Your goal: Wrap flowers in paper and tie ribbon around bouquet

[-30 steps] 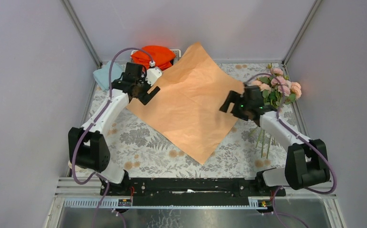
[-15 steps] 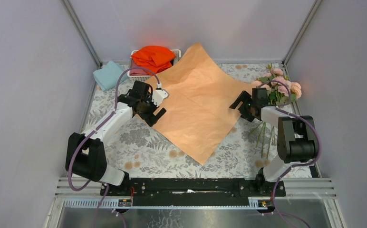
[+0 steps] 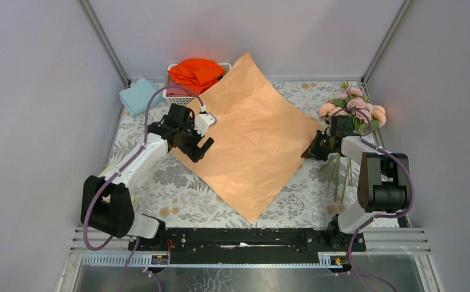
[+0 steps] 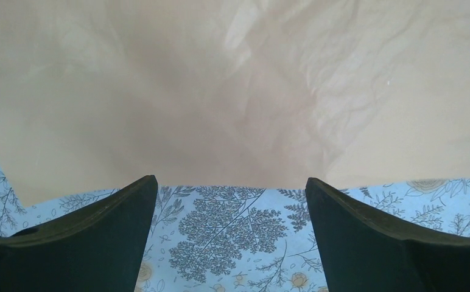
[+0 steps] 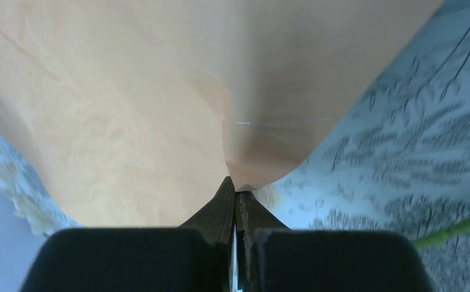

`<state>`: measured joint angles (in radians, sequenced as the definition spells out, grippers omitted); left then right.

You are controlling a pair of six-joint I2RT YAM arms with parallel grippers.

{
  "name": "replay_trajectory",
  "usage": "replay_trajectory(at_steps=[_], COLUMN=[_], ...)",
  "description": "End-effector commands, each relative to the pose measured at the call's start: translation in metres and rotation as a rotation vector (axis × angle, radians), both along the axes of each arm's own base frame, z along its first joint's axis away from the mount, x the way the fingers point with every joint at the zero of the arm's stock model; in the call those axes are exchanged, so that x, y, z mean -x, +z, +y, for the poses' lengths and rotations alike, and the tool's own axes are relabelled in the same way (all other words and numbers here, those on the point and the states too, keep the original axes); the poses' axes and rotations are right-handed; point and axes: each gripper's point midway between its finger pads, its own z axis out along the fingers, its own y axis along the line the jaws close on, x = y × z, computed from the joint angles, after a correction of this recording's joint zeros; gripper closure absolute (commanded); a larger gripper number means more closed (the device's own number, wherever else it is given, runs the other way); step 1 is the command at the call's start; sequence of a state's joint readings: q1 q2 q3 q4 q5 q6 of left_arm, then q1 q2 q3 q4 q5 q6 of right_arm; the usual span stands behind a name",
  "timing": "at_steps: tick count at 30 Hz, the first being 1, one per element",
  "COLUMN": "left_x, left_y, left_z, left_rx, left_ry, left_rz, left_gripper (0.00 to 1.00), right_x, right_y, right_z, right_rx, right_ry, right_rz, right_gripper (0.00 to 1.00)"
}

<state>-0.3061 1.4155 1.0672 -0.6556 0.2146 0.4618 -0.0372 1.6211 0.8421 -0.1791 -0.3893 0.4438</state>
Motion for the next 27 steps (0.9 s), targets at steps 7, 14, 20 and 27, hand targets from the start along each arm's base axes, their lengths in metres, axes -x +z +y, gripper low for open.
replay_trajectory(at_steps=[7, 14, 20, 27], left_x=[0.012, 0.014, 0.013, 0.014], left_y=[0.0, 0.001, 0.005, -0.009], left_z=[-0.018, -0.017, -0.019, -0.009], left_rx=[0.04, 0.034, 0.044, 0.014], left_ry=[-0.038, -0.053, -0.065, -0.036], left_rz=[0.034, 0.022, 0.021, 0.038], left_gripper=[0.01, 0.01, 0.01, 0.01], right_x=[0.072, 0.048, 0.002, -0.004], right_y=[0.024, 0.077, 0.135, 0.076], right_z=[0.005, -0.044, -0.118, -0.135], right_rx=[0.0, 0.267, 0.636, 0.715], right_ry=[0.073, -0.06, -0.254, -0.211], right_rz=[0.133, 0.042, -0.112, 0.119], right_gripper=[1.0, 0.33, 0.47, 0.64])
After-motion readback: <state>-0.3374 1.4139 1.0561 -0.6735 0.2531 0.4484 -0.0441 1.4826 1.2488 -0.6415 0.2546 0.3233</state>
